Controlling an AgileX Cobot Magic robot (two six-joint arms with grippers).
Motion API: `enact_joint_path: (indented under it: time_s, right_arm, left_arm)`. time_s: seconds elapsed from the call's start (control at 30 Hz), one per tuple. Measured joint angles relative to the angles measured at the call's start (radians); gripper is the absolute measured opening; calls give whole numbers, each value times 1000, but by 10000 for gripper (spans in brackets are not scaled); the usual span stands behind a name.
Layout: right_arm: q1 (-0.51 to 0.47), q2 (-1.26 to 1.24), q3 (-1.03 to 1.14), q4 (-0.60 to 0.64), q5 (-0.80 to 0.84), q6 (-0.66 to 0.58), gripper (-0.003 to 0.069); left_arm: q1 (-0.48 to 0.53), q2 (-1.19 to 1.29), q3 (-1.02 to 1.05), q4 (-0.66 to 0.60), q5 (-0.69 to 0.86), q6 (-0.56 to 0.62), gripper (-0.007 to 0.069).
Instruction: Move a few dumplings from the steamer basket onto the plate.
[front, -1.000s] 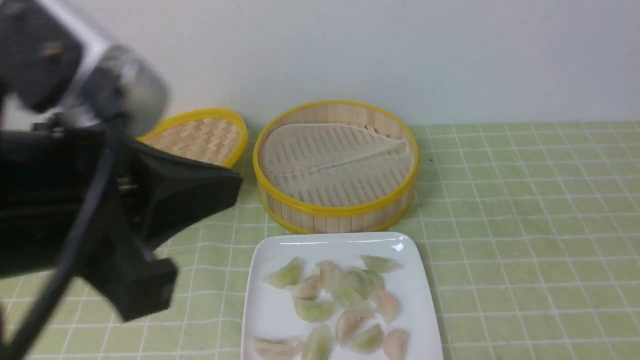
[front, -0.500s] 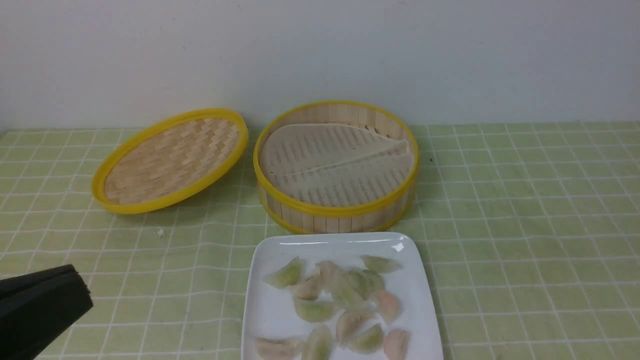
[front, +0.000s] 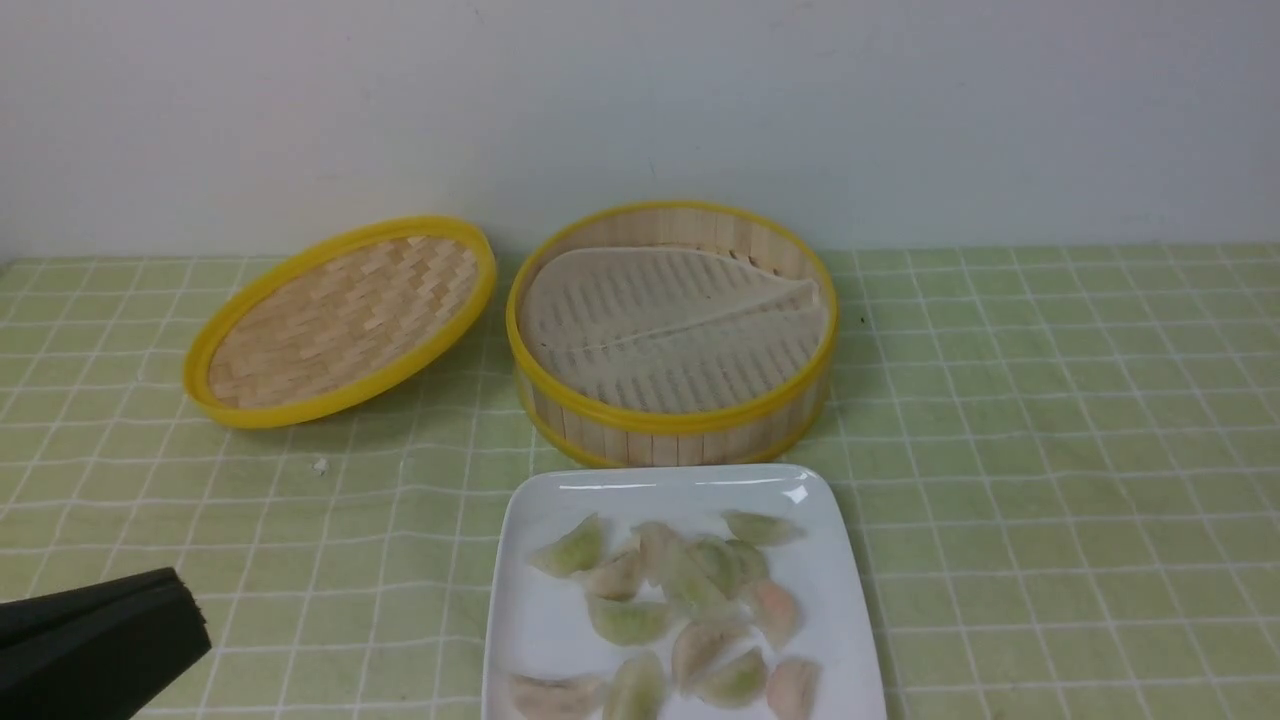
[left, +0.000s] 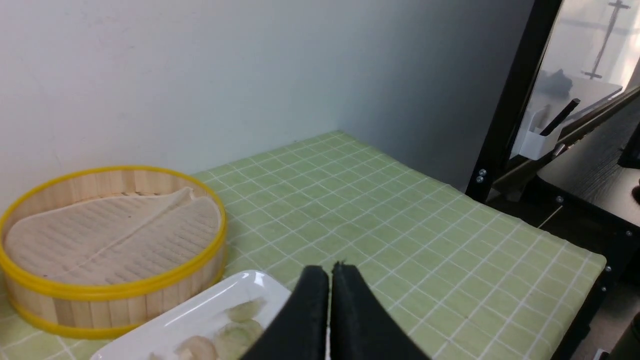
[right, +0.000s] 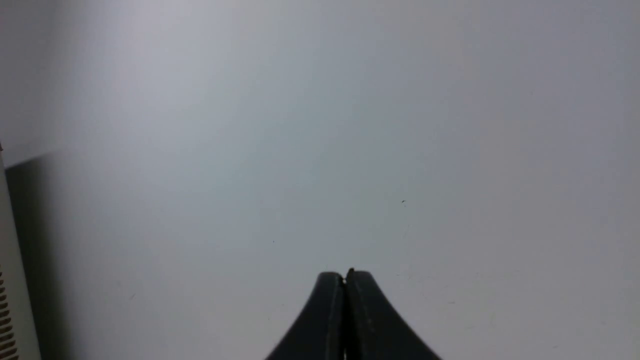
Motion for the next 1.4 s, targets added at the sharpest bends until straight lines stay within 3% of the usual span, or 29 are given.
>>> enact_joint_path:
  time_s: [0.2, 0.37, 0.5, 0.67, 0.77, 0.93, 1.4]
  right_arm:
    - [0, 0, 0, 0, 0, 0, -15]
    - [0, 0, 0, 0, 0, 0, -15]
    - [0, 0, 0, 0, 0, 1, -15]
    - [0, 0, 0, 0, 0, 1, -15]
    - [0, 0, 0, 0, 1, 1, -15]
    - [0, 0, 0, 0, 2, 1, -15]
    - [0, 0, 0, 0, 4, 1, -15]
  left_arm:
    - [0, 0, 2, 9, -6, 5, -6]
    - [32, -33, 64, 126, -65, 16, -6]
    - [184, -117, 194, 216, -145, -66, -6]
    - [468, -261, 430, 313, -214, -167, -6]
    - [538, -313, 528, 363, -213, -218, -6]
    - [549, -320, 615, 439, -160, -244, -6]
    - [549, -320, 615, 450, -134, -250, -6]
